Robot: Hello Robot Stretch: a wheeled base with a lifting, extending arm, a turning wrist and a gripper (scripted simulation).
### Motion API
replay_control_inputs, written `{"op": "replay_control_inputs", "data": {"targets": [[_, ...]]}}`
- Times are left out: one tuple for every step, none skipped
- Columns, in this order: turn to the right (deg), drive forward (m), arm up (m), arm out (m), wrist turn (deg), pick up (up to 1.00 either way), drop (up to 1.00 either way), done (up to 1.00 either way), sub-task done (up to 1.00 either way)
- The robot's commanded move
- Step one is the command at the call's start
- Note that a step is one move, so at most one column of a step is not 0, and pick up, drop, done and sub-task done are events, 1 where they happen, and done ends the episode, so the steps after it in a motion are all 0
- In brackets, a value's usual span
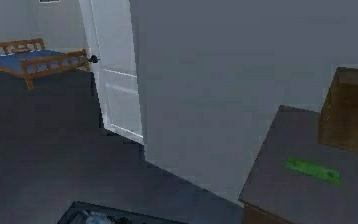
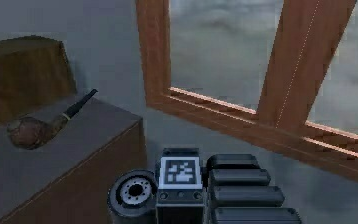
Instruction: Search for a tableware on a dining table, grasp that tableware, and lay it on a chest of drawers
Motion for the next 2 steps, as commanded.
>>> {"op": "replay_control_inputs", "data": {"targets": [[0.0,0.3,0.0,0.0,0.0,0.0,0.0,0.0,0.0],[0.0,0.45,0.0,0.0,0.0,0.0,0.0,0.0,0.0]]}}
